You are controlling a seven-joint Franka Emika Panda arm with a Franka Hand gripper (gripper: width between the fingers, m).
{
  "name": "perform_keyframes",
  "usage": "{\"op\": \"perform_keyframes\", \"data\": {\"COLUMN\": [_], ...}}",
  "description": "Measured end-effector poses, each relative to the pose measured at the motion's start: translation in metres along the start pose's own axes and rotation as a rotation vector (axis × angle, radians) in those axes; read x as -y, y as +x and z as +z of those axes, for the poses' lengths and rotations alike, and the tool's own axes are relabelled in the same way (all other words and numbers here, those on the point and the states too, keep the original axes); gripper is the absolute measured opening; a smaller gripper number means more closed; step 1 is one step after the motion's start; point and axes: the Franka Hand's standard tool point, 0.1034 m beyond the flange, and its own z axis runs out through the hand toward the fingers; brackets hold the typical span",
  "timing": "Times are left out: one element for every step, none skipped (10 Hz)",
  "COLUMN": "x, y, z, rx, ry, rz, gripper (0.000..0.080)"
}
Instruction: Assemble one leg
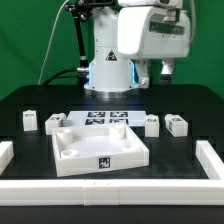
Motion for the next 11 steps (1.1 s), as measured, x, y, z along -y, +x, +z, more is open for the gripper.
{"op": "perform_keyframes", "data": {"x": [-0.002,-0.003,-0.003,-0.002,-0.002,-0.002,-0.003,-0.004,-0.004,-0.001,0.003], "y": [-0.01,-0.026,-0.023,-0.02,-0.021,-0.021,-0.021,-0.026,-0.034,-0.043,-0.049], "z": [0.005,0.01,0.009,0.009,0.009,0.009,0.009,0.012,0.018,0.029,0.034], "rx": [-0.005,0.004,0.002,0.0,0.001,0.001,0.001,-0.002,0.004,0.011,0.01], "ry": [-0.004,0.003,0.001,0.0,0.001,0.001,0.001,-0.004,0.008,0.037,0.042], "rz": [-0.049,-0.035,-0.03,-0.036,-0.034,-0.034,-0.039,-0.163,-0.281,-0.49,-0.505], "gripper": [0.065,0.065,0.065,0.065,0.065,0.065,0.065,0.065,0.065,0.065,0.065]}}
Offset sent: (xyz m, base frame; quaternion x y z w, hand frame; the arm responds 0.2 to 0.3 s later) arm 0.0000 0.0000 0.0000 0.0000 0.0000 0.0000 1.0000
